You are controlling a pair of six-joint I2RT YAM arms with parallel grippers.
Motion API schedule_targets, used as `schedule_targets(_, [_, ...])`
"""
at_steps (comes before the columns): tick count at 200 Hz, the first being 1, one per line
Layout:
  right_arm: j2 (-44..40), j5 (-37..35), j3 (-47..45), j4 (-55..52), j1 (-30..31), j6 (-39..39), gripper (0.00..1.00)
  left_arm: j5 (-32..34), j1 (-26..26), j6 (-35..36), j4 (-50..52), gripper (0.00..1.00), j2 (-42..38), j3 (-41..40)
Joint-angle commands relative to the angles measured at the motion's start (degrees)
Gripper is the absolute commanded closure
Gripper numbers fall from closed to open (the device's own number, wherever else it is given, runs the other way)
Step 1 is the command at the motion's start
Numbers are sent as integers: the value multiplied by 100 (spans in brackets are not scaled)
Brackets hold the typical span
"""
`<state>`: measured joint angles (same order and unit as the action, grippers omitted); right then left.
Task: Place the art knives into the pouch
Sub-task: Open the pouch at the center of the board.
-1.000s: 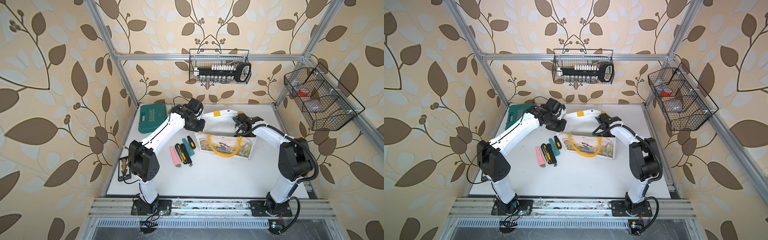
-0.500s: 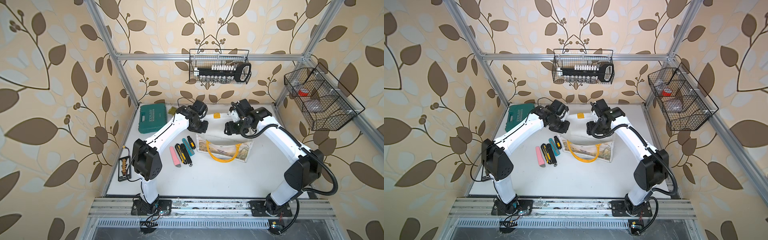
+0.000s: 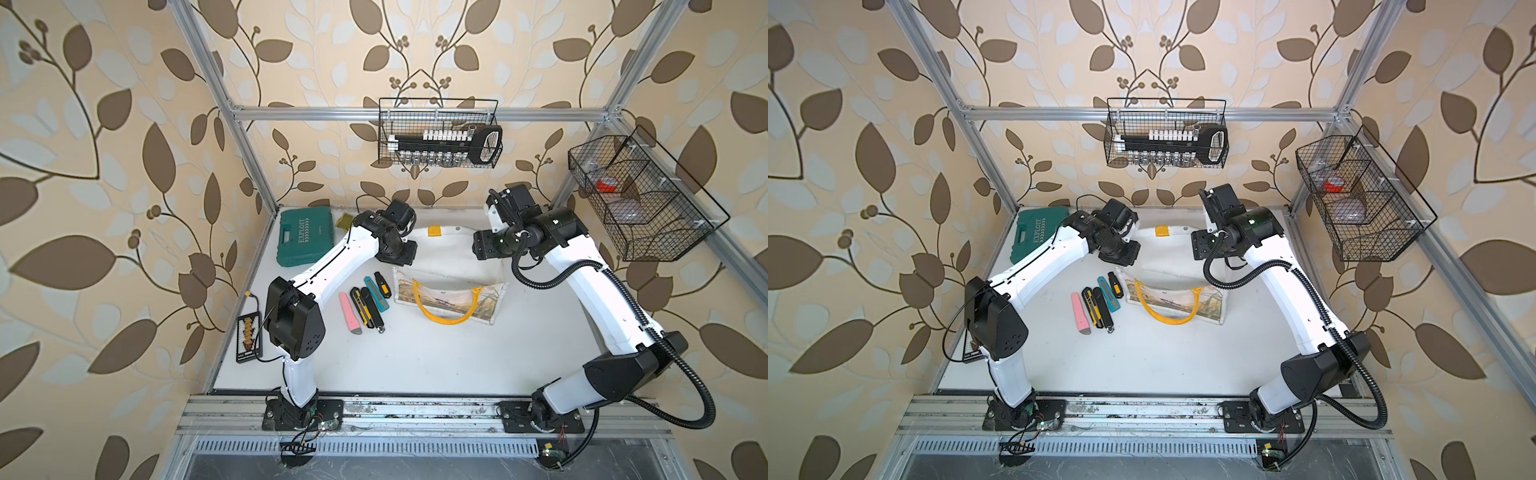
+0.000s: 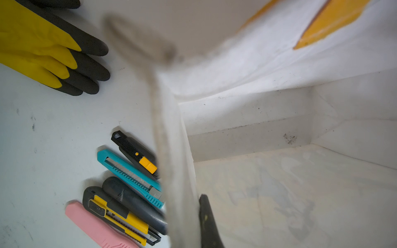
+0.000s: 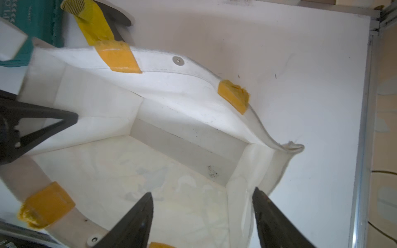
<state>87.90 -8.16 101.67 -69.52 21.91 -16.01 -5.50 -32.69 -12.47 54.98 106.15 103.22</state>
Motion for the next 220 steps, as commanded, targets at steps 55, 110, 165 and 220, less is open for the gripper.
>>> schedule_targets(55, [-252,-19,-1277,211,-662,-43,30,91,-57,-46,9,100,-138,111])
schedule_targets(110, [-205,117,-1881,576,-1085,35,80,345,11,64,156,100,-174,102])
schedule_targets(165, [-411,170,-2324,685,-1879,267,95,103,918,351,400,100,-203,294])
schedule_targets(220, [-379,218,-2448,697,-1963,213,100,-76,1159,536,697,93,163,818])
